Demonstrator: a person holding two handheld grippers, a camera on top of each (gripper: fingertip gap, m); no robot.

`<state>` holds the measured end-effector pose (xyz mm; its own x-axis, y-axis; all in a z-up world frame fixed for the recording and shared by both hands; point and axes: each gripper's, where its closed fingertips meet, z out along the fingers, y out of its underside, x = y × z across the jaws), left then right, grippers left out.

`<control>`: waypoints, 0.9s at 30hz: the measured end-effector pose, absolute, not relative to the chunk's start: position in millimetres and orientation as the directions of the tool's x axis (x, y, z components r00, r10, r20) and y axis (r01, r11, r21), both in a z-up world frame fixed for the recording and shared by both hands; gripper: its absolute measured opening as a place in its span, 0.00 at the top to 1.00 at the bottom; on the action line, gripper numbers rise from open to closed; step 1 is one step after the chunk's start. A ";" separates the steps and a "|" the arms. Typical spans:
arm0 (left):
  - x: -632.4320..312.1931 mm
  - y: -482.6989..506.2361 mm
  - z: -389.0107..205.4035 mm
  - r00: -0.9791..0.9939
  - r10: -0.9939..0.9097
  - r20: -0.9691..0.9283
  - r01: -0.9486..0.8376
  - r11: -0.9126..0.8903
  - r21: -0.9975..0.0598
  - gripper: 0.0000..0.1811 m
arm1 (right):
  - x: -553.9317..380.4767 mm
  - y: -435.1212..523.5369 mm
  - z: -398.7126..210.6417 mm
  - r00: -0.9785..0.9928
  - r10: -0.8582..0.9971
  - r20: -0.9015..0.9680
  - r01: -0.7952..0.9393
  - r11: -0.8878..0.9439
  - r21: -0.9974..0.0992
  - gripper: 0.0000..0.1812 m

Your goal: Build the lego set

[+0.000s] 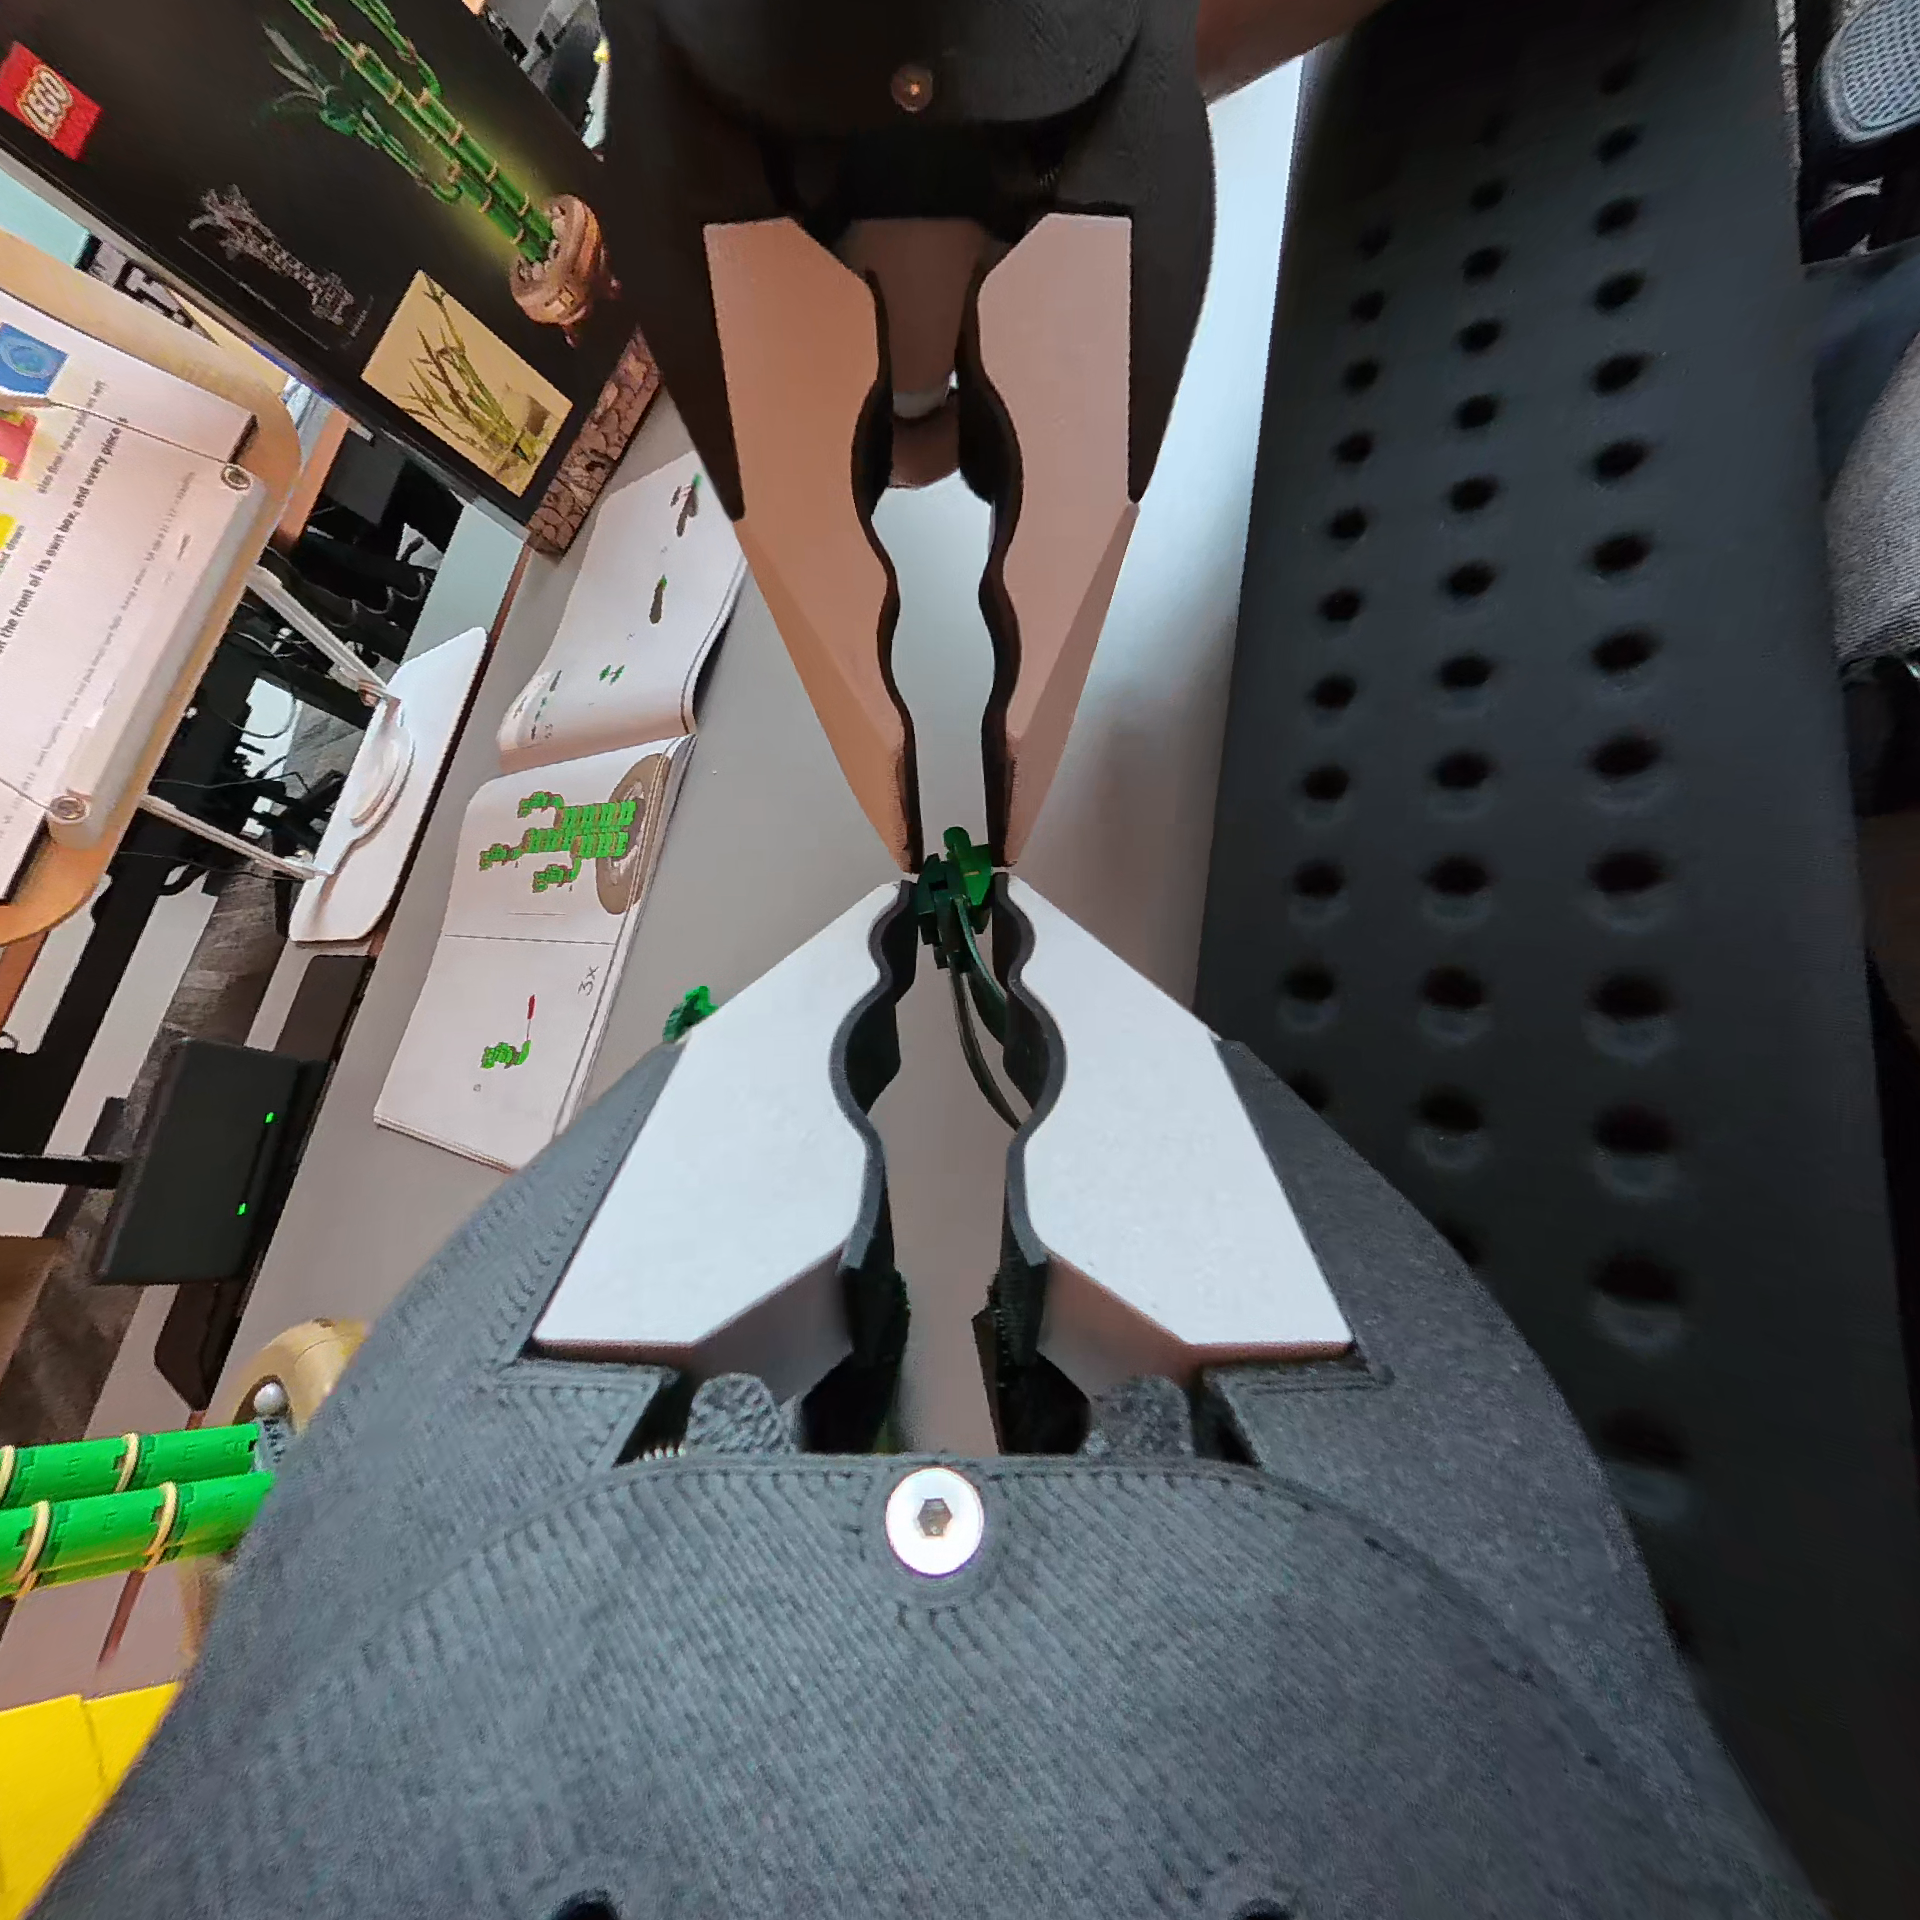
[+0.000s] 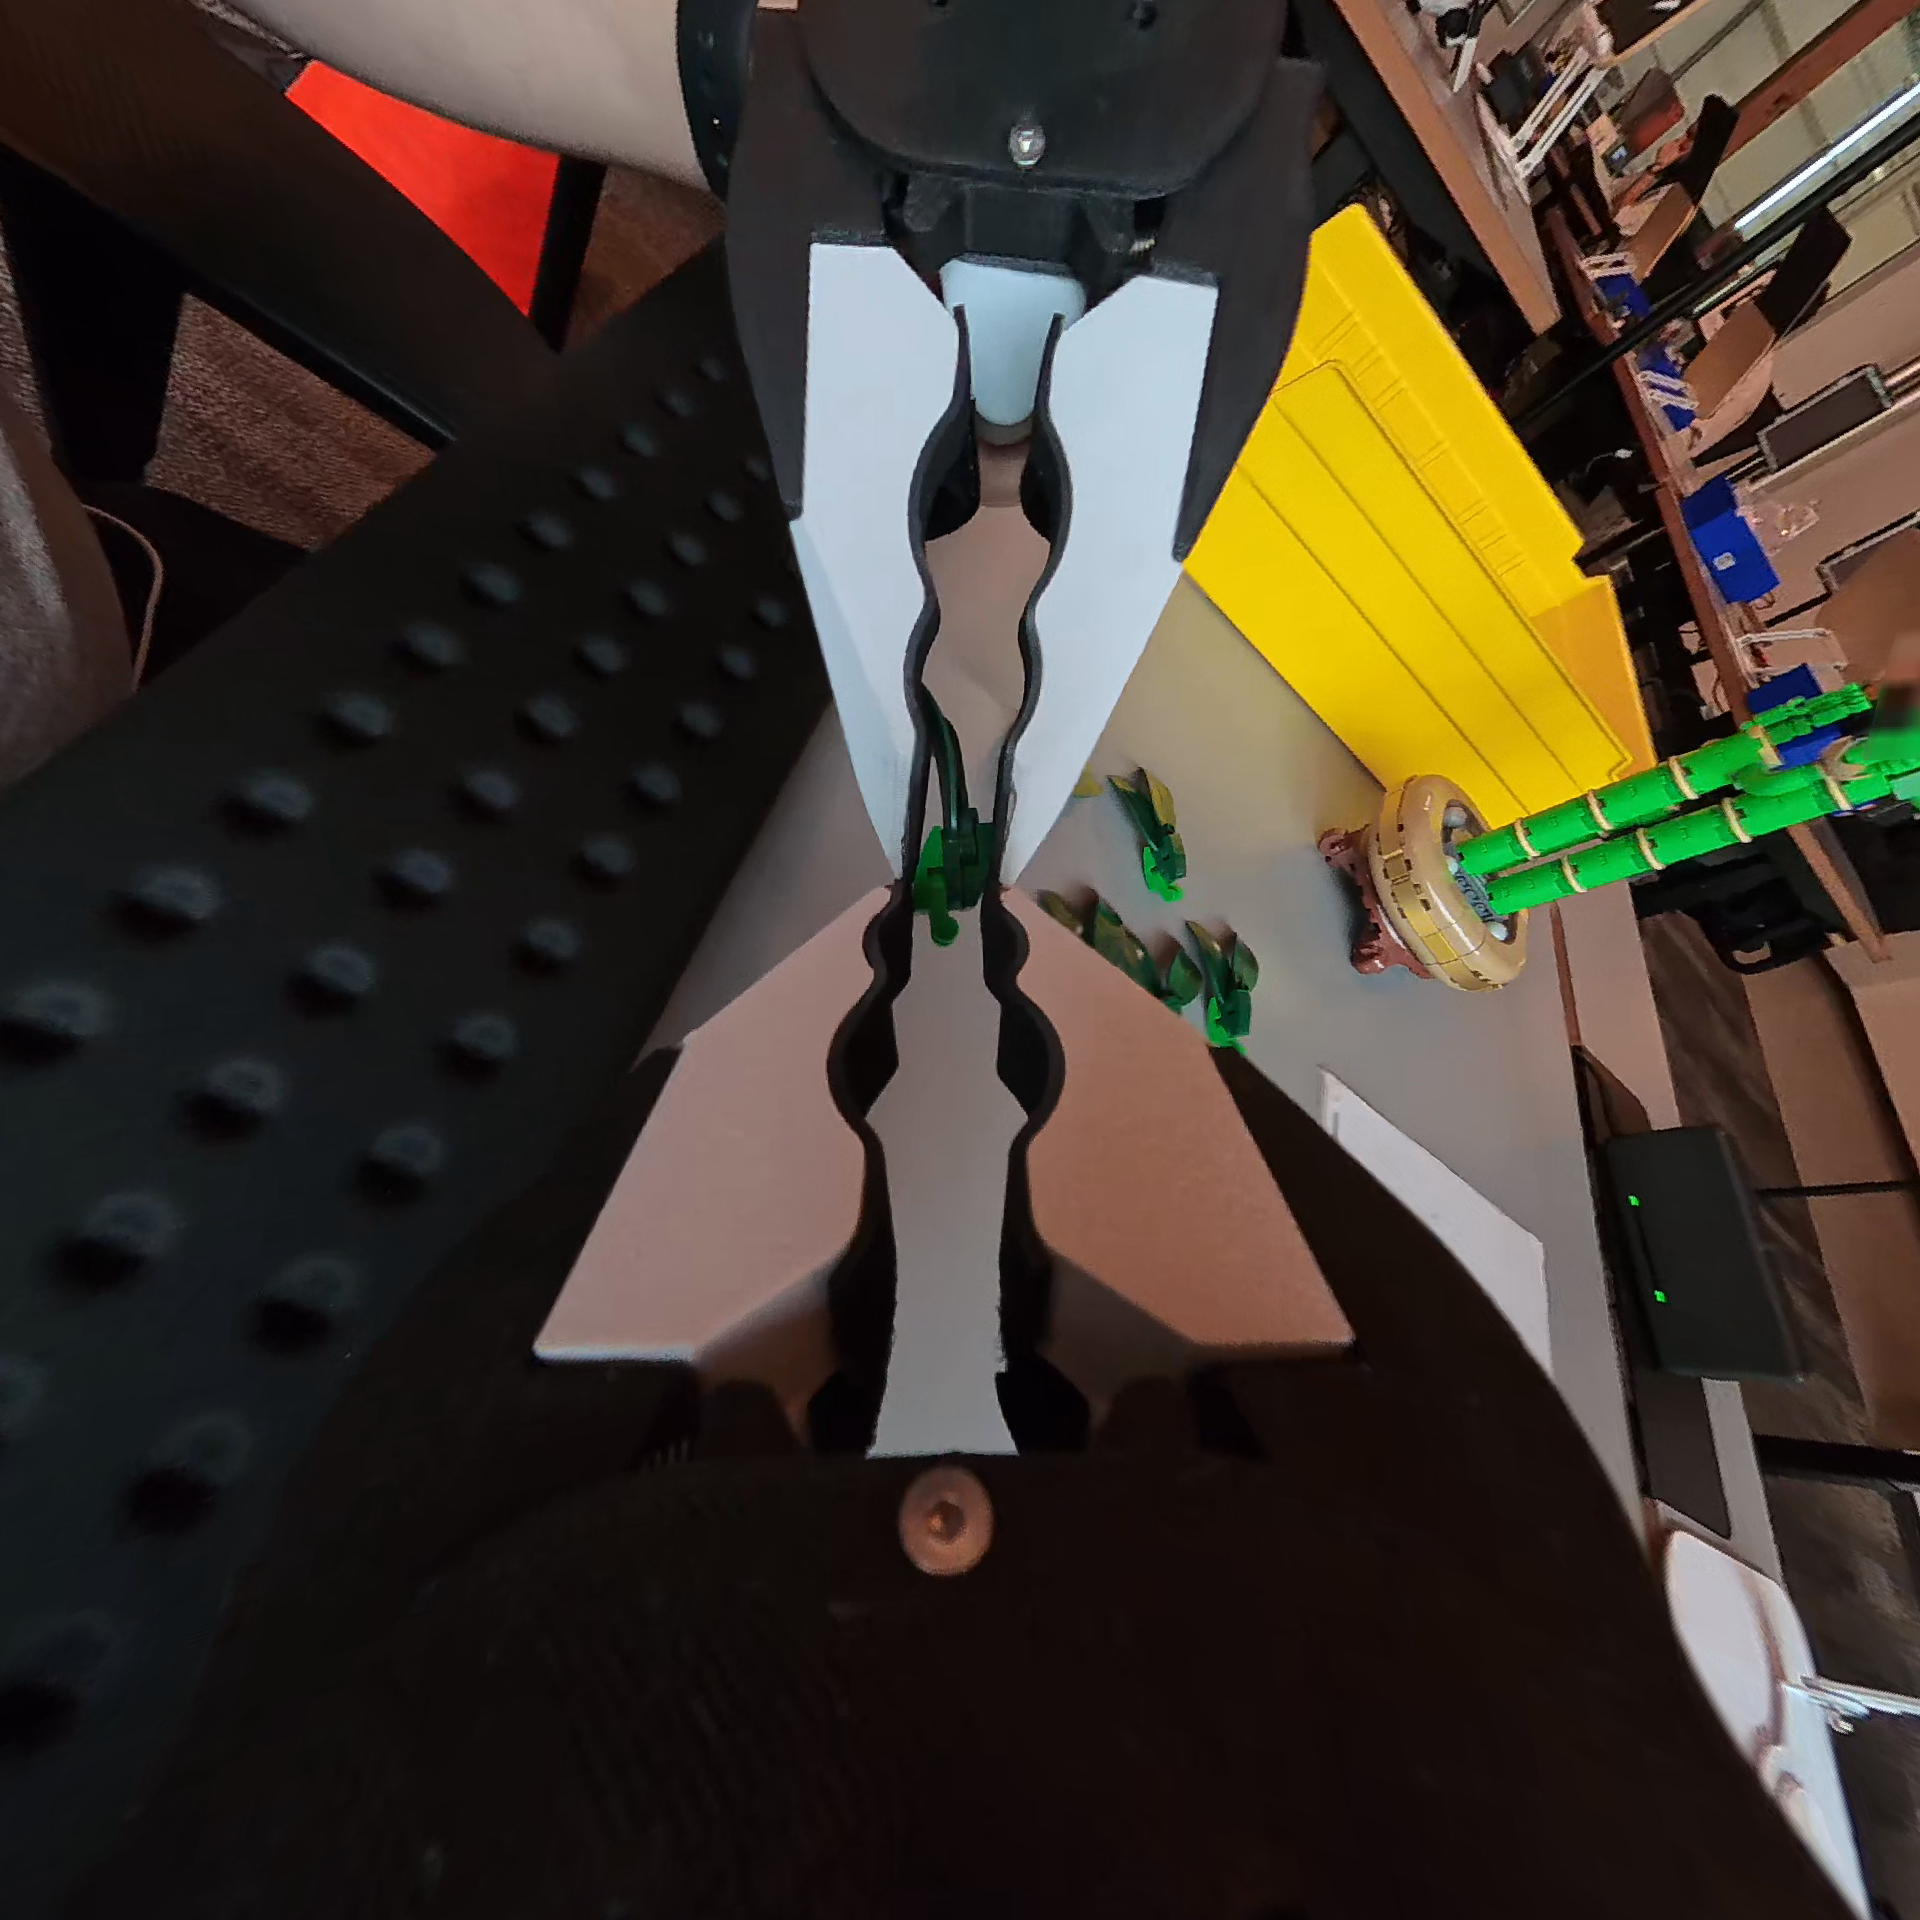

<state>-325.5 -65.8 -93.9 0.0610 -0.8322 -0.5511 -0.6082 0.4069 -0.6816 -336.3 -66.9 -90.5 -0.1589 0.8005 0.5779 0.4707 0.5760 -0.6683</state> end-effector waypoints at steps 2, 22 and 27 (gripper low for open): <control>-324.2 -66.9 -95.1 0.057 -0.836 -0.546 -0.606 0.406 -0.685 0.93 | -335.0 -68.0 -91.7 -0.169 0.810 0.561 0.483 0.564 -0.670 0.94; -321.3 -64.0 -76.6 0.114 -0.859 -0.499 -0.541 0.367 -0.756 0.94 | -331.3 -66.2 -72.2 -0.107 0.858 0.502 0.477 0.488 -0.731 0.95; -322.6 -62.6 -79.1 0.118 -0.846 -0.521 -0.549 0.382 -0.744 0.94 | -332.2 -65.2 -74.9 -0.091 0.896 0.434 0.441 0.427 -0.789 0.94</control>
<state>-322.6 -62.6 -79.1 0.1179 -0.8455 -0.5208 -0.5489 0.3815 -0.7437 -332.2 -65.2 -74.9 -0.0915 0.8964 0.4337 0.4412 0.4269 -0.7894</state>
